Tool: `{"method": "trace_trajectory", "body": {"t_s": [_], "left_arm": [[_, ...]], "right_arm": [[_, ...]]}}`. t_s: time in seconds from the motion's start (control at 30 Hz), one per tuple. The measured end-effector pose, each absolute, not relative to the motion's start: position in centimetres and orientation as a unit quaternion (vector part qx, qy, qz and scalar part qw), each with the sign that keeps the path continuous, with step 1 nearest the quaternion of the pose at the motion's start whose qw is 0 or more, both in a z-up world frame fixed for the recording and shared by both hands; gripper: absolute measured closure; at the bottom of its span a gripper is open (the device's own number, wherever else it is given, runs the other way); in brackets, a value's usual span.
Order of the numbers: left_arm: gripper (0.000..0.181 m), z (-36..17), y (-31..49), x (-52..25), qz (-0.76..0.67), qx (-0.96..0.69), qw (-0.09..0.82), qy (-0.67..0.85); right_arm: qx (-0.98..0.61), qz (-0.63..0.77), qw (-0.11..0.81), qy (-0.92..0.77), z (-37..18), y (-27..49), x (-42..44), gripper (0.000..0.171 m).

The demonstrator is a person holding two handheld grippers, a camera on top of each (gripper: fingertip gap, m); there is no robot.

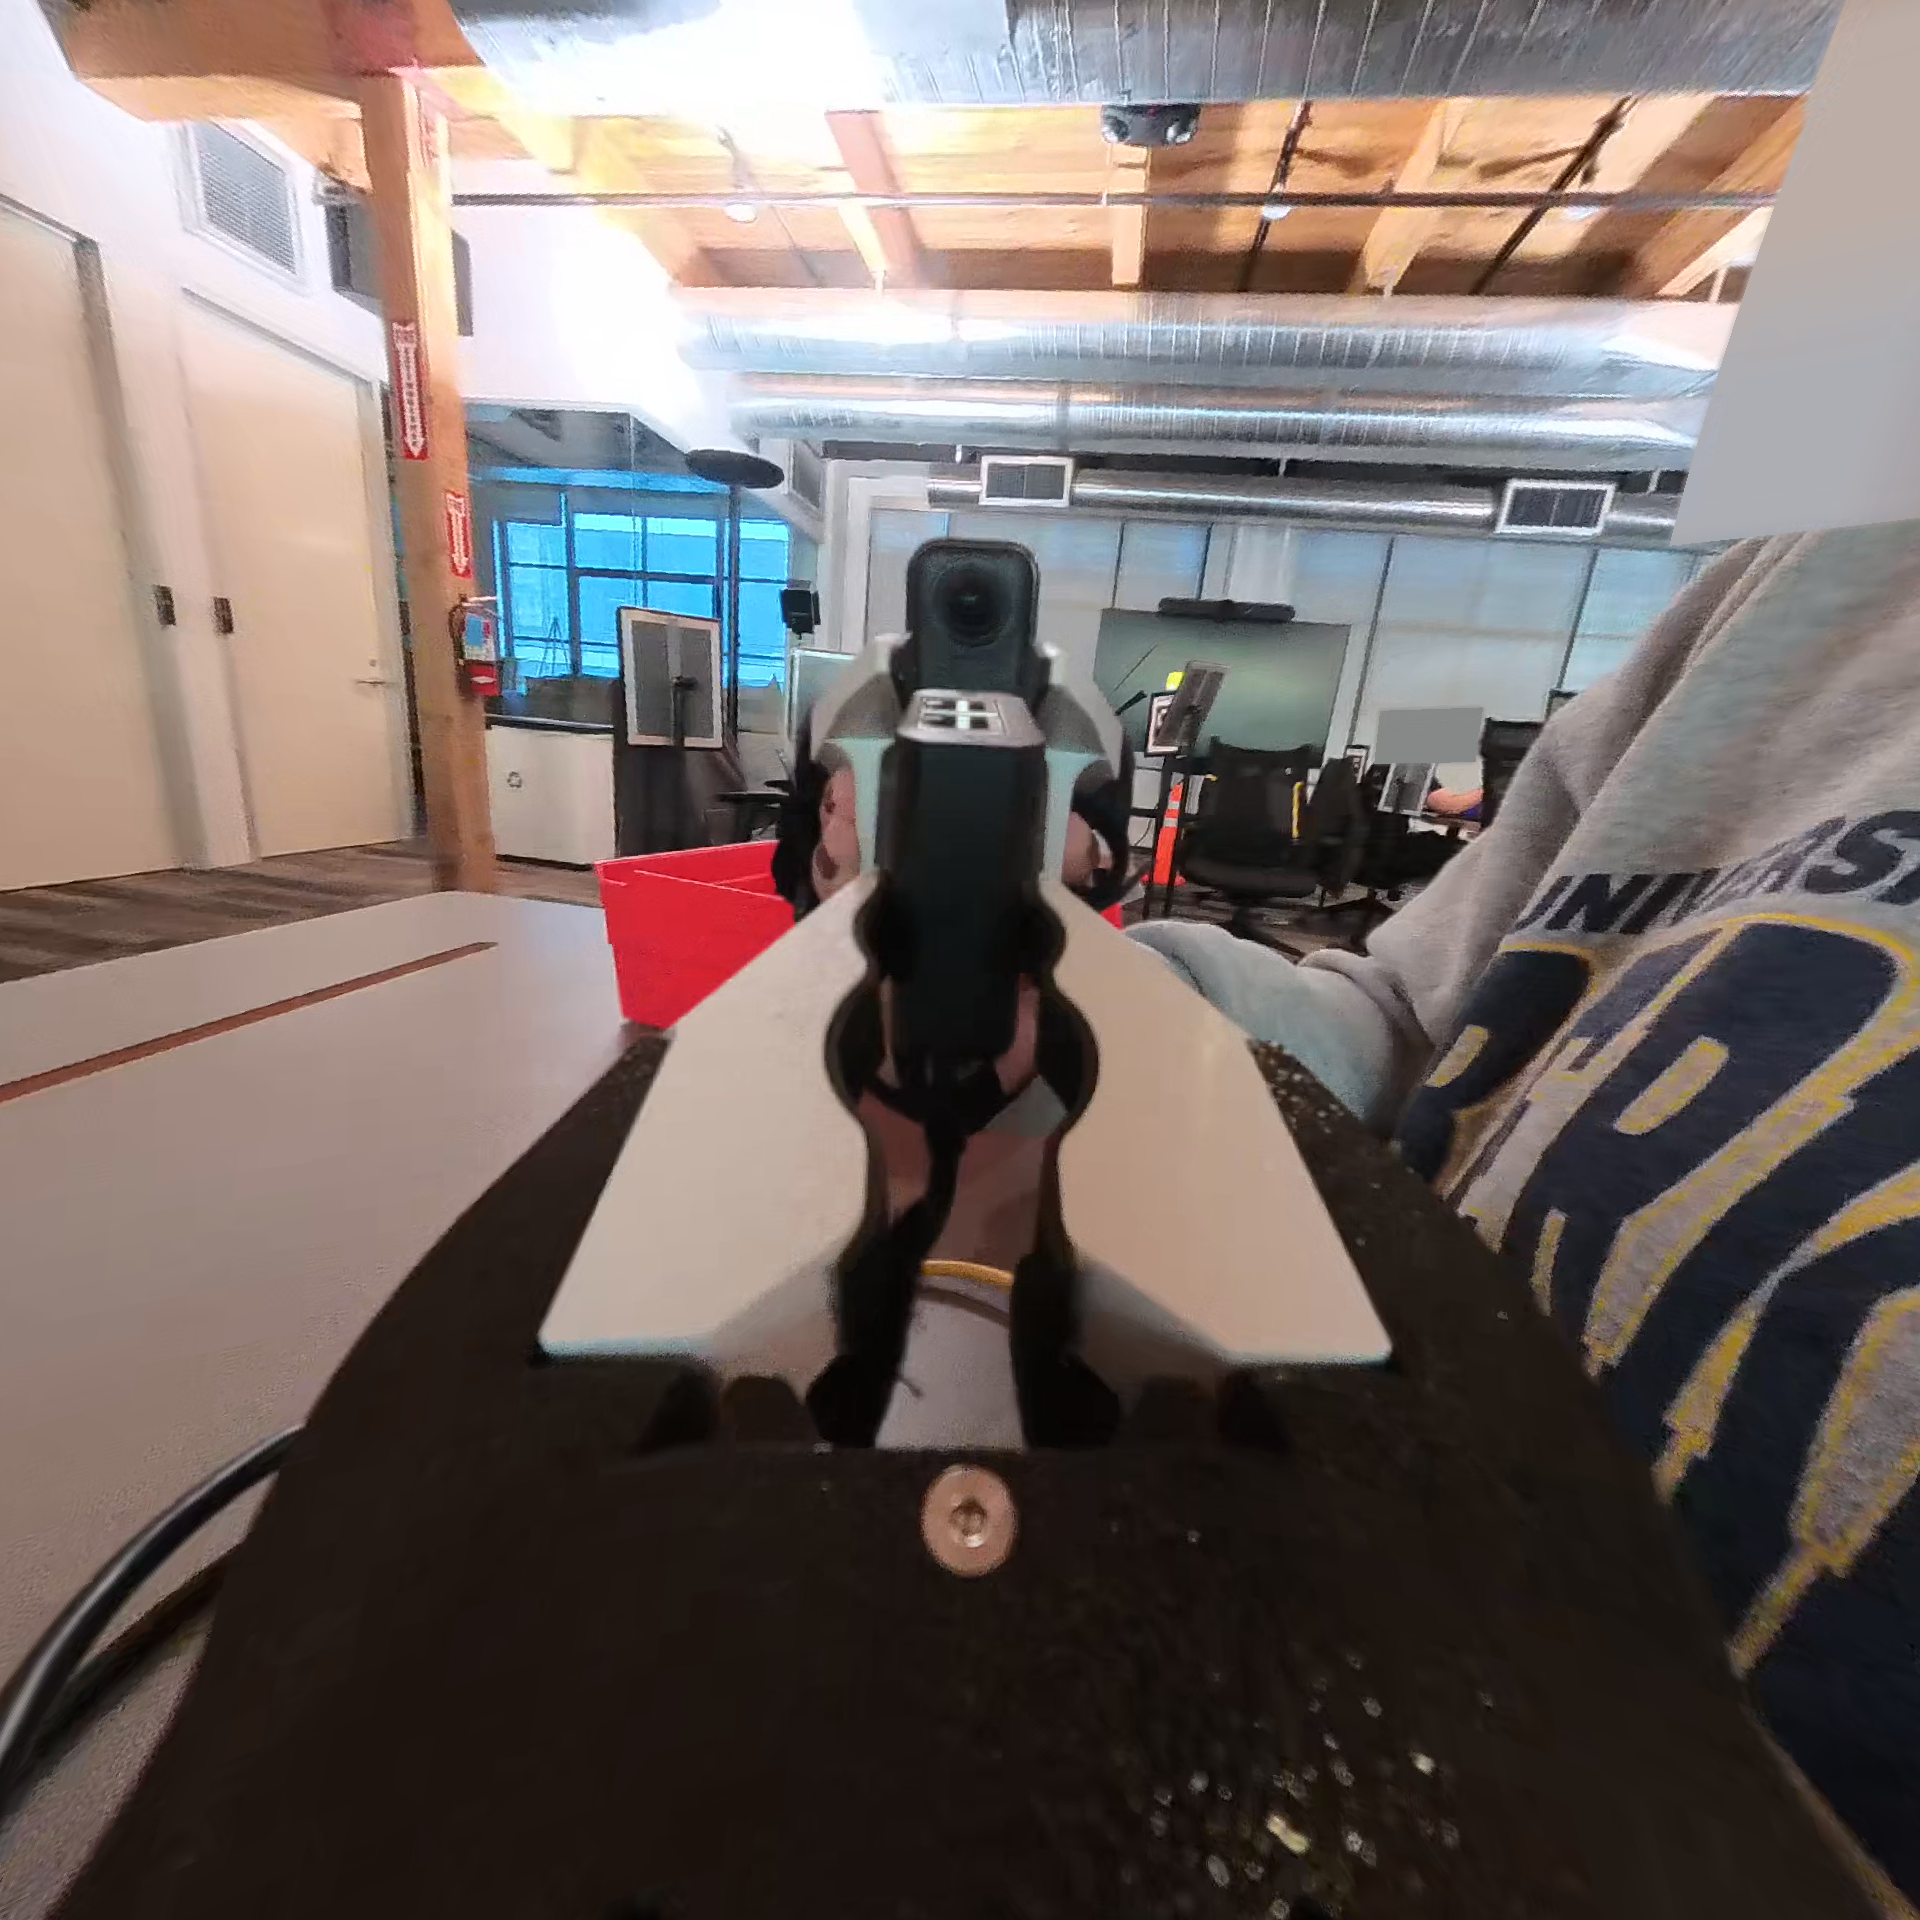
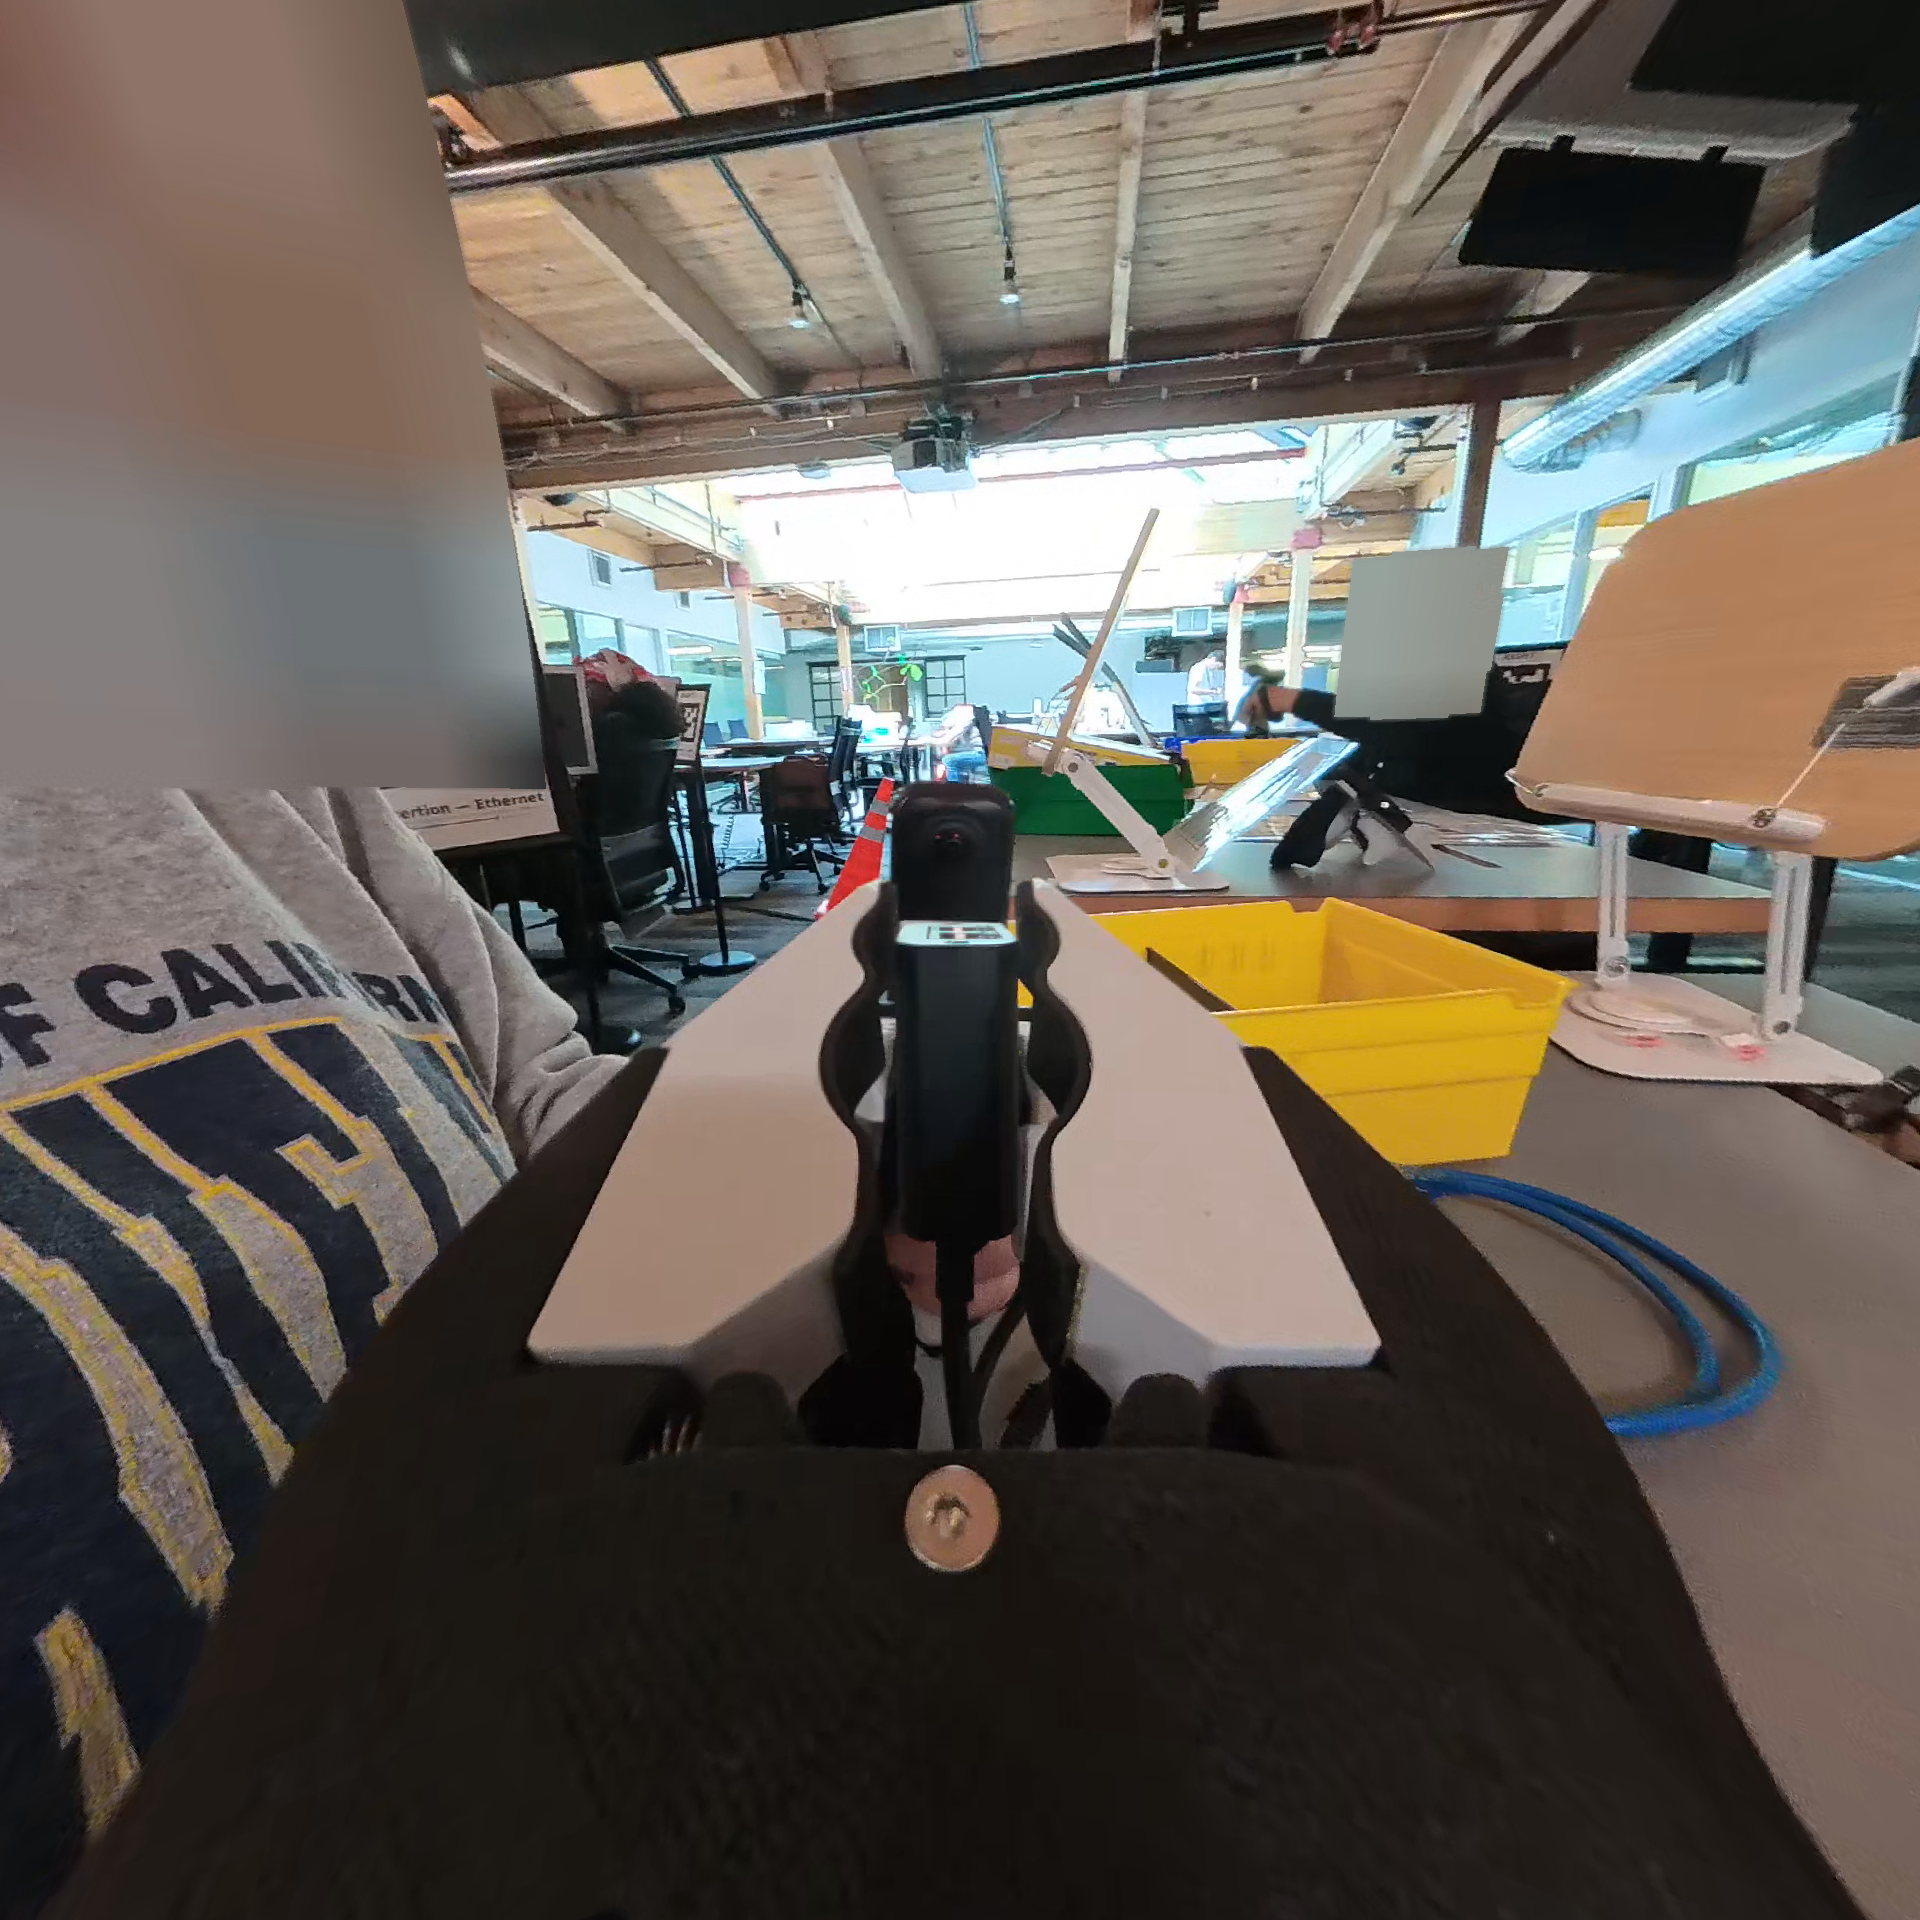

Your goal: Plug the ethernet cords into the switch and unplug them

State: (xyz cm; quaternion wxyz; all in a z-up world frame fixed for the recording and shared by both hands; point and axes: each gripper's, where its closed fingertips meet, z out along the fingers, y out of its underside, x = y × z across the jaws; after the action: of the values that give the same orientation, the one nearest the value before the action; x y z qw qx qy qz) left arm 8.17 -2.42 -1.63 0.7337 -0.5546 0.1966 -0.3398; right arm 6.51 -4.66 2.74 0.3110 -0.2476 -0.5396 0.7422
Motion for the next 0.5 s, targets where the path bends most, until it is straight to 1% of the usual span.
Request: {"method": "trace_trajectory", "body": {"t_s": [0.1,0.13,0.17,0.23,0.3,0.37,0.43,0.5], "left_arm": [[0.16,-2.2,-2.1,7.2,-0.295,-0.577,0.736,0.198],[0.16,-2.7,-1.5,6.2,-0.245,-0.6,0.737,0.192],[0.16,-3.3,-0.9,5.0,-0.186,-0.62,0.739,0.185],[0.16,-4.9,0.0,2.2,-0.053,-0.668,0.72,0.18],[0.159,-6.1,0.4,-0.1,0.078,-0.696,0.689,0.187],[0.159,-7.3,0.9,-1.3,0.172,-0.714,0.646,0.21],[0.159,-8.6,1.4,-1.7,0.226,-0.722,0.61,0.237],[0.159,-10.0,2.0,-2.1,0.267,-0.73,0.574,0.259]], "right_arm": [[-0.278,0.724,0.333,-0.537,2.1,-3.8,6.0,0.149],[-0.308,0.702,0.355,-0.535,1.5,-2.7,5.6,0.142],[-0.351,0.667,0.383,-0.534,0.7,-1.0,5.1,0.131],[-0.454,0.573,0.4,-0.553,-2.7,2.4,4.8,0.129],[-0.565,0.428,0.377,-0.597,-8.4,5.5,5.5,0.129],[-0.621,0.318,0.325,-0.639,-13.3,6.4,7.1,0.132],[-0.635,0.279,0.289,-0.66,-15.9,6.0,8.0,0.133],[-0.648,0.26,0.27,-0.663,-17.4,6.0,8.4,0.135]]}}
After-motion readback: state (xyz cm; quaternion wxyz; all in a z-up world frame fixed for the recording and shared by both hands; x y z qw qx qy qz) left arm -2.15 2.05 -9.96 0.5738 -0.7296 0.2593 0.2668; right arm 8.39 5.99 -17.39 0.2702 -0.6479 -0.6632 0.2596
